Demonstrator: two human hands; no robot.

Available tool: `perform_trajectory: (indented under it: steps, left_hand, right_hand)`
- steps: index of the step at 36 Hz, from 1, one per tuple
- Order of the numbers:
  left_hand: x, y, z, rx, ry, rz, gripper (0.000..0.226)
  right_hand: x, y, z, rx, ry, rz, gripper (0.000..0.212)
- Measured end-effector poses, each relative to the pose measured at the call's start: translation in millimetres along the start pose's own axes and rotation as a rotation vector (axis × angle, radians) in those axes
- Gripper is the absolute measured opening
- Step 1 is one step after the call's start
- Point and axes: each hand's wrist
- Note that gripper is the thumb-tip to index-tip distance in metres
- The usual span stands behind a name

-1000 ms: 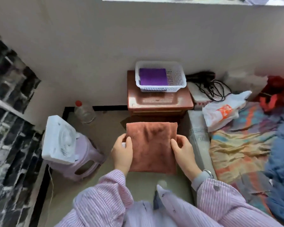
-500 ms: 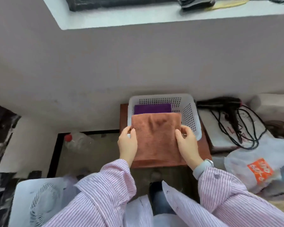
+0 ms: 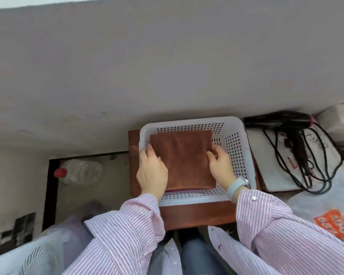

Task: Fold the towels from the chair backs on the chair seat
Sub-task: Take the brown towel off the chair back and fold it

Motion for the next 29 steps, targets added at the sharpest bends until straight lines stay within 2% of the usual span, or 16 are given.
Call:
perform_trajectory:
  steps: [3, 7, 10, 12, 13, 15, 18, 22, 29]
  left_hand:
    - [-1, 4, 7, 0.11, 0.096, -0.186, 0.058]
    - [7, 5, 1, 0.361, 0.162, -0.264, 0.053]
    - [17, 9, -12, 0.492, 0.088, -0.31, 0.046]
    - [25, 10, -19, 0.488, 0.045, -0.328, 0.049]
    - [30, 8, -22, 0.485, 0.035, -0.331, 0.051]
    - [39, -1, -26, 0.488, 0.039, -0.328, 0.051]
    - [50, -12, -28, 0.492, 0.036, -0.343, 0.052]
    - [59, -14, -29, 0.504, 0.055, -0.345, 0.052]
    - [67, -16, -35, 0.476, 0.058, -0.338, 0.054]
  right_hand:
    - [-4, 4, -4, 0.009, -0.031, 0.048, 0.032]
    - [-9, 5, -6, 0.01, -0.079, 0.102, 0.032]
    - [-10, -5, -2, -0.09, 0.109, 0.299, 0.039]
    - [-7, -15, 2, -0.329, 0.212, 0.535, 0.043]
    - [-3, -19, 3, -0.448, 0.189, 0.645, 0.046]
    - [11, -19, 2, -0.584, 0.019, 0.832, 0.052]
    - [28, -1, -2, -0.578, -0.186, 0.984, 0.05]
    - [32, 20, -10, -0.541, -0.236, 1.068, 0.052]
    - [37, 24, -18, -0.523, -0.287, 1.017, 0.053]
Point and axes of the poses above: each hand's wrist, its own z-axis away from the middle knuckle, its own x-axis out of the palm, y = z × x, and after that the axes turned 8 degrees about -x, right-handed
